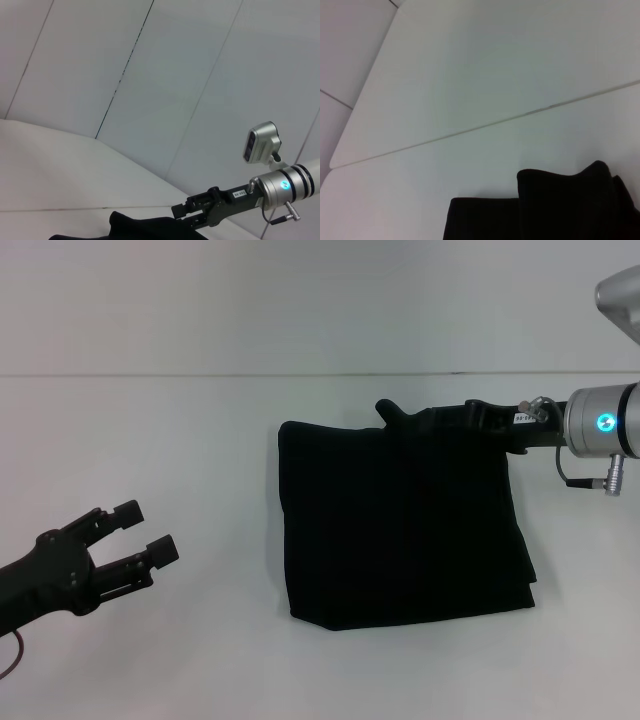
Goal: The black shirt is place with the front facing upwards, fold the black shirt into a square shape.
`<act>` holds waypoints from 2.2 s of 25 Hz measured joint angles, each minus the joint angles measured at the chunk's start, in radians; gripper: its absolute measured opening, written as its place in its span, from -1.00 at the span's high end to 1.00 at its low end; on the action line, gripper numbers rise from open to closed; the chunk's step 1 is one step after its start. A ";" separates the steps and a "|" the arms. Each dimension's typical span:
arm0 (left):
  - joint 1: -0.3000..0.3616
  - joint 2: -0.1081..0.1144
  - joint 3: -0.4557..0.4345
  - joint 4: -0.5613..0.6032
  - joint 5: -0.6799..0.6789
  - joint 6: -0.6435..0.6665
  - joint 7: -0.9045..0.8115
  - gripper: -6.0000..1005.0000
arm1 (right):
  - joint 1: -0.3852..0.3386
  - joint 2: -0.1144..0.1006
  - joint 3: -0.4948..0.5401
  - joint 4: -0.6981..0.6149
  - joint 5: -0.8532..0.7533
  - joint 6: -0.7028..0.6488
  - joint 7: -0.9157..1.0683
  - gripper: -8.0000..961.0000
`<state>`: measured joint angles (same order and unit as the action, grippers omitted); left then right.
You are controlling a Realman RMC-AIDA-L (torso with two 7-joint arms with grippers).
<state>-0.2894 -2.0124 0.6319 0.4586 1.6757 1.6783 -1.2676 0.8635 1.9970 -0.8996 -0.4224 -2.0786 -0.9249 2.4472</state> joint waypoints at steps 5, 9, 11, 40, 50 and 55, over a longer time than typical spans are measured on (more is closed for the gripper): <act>0.001 -0.001 0.000 0.000 -0.001 0.002 -0.004 -0.85 | -0.001 0.000 -0.002 -0.001 0.000 0.007 -0.006 -0.51; 0.001 -0.002 0.000 0.000 -0.002 0.003 -0.005 -0.84 | -0.004 0.000 -0.002 -0.003 0.000 0.017 -0.007 -0.26; 0.000 -0.003 0.000 0.000 -0.002 0.003 -0.005 -0.84 | -0.006 0.000 -0.002 -0.003 0.002 0.018 -0.007 -0.10; -0.023 -0.014 -0.019 -0.025 0.002 0.005 -0.058 -0.83 | -0.175 -0.002 0.085 -0.004 0.141 0.079 -0.120 0.96; -0.053 -0.013 -0.006 -0.070 0.005 0.032 -0.062 -0.82 | -0.188 0.011 0.172 -0.001 0.143 0.108 -0.244 0.94; -0.061 -0.016 -0.004 -0.073 0.005 0.027 -0.070 -0.82 | -0.210 0.013 0.184 -0.001 0.144 0.144 -0.247 0.89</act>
<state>-0.3503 -2.0288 0.6275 0.3854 1.6811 1.7052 -1.3381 0.6530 2.0100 -0.7156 -0.4234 -1.9347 -0.7809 2.1999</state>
